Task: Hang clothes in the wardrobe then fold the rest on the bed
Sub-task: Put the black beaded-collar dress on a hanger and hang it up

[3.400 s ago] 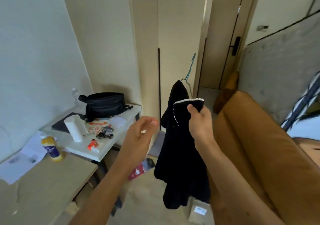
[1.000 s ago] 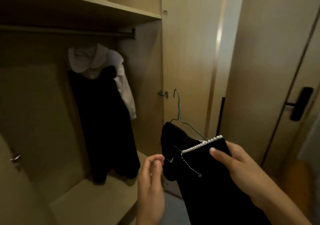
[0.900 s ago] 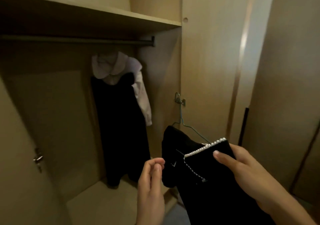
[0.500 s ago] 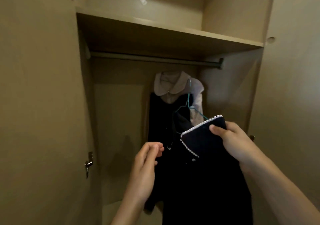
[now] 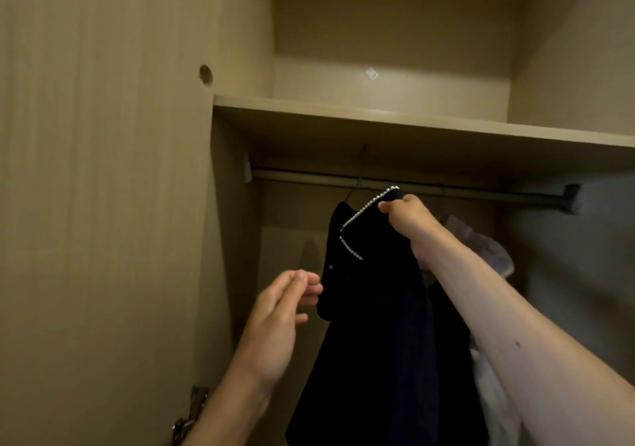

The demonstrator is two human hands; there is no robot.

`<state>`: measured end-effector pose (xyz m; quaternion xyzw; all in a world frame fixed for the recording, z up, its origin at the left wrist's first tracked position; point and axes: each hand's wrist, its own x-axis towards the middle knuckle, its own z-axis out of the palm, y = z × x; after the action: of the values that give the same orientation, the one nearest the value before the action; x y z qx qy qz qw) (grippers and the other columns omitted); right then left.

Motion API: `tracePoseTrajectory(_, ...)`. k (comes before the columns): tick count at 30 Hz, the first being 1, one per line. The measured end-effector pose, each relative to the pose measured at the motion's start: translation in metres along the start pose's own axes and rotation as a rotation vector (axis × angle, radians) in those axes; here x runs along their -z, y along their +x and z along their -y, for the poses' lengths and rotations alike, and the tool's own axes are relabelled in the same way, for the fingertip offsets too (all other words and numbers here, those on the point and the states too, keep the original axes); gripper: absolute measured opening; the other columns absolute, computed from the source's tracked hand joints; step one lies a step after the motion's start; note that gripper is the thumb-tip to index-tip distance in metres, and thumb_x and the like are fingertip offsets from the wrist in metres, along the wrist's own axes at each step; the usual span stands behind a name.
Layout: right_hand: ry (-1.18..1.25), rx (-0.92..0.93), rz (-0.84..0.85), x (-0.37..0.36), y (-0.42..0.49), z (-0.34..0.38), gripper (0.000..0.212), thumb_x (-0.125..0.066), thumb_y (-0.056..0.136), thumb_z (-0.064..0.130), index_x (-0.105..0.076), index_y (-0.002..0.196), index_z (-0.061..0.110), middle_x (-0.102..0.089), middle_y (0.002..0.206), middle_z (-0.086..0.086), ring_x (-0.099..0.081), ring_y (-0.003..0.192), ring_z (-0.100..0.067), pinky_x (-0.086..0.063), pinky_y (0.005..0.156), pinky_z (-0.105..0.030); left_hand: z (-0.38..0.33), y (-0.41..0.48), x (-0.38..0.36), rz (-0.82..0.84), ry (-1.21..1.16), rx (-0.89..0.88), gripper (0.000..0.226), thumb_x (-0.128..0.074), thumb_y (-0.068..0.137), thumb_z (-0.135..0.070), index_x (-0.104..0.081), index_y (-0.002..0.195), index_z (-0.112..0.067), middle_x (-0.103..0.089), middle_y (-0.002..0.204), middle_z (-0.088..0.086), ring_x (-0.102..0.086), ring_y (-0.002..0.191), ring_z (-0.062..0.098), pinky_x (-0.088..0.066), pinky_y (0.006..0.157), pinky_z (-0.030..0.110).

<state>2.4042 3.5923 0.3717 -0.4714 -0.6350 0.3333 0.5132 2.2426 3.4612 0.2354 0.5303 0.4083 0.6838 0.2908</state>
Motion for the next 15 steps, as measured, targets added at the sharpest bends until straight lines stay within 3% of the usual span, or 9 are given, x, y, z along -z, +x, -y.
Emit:
tracePoseTrajectory(6, -0.101, -0.025, 0.052, -0.035, 0.073, -0.007, 0.034, -0.046, 0.101, 0.023, -0.054, 0.128, 0.004, -0.061, 0.127, -0.016, -0.061, 0.114, -0.034, -0.051, 0.101, -0.045, 0.006, 0.031, -0.005, -0.032, 0.021, 0.013, 0.048, -0.042, 0.080, -0.058, -0.073, 0.101, -0.028, -0.075, 0.102, -0.008, -0.068, 0.100, 0.006, -0.048, 0.088, 0.030)
tracePoseTrajectory(10, -0.154, -0.079, 0.072, -0.051, 0.096, -0.028, 0.040, -0.042, 0.103, 0.024, -0.051, 0.136, 0.003, -0.058, 0.133, -0.016, -0.059, 0.116, -0.034, -0.049, 0.089, -0.036, 0.014, 0.040, -0.007, -0.065, 0.024, 0.021, 0.049, -0.043, 0.078, -0.058, -0.073, 0.098, -0.025, -0.074, 0.102, -0.003, -0.066, 0.104, 0.016, -0.047, 0.091, 0.034)
tracePoseTrajectory(15, -0.271, -0.070, 0.063, -0.059, 0.103, -0.056, 0.025, -0.042, 0.103, 0.025, -0.057, 0.105, 0.005, -0.062, 0.107, -0.013, -0.063, 0.097, -0.031, -0.043, 0.073, -0.031, 0.028, 0.042, -0.008, -0.051, 0.043, 0.068, 0.044, -0.043, 0.081, -0.055, -0.074, 0.095, -0.027, -0.075, 0.101, -0.003, -0.066, 0.104, 0.017, -0.047, 0.087, 0.031)
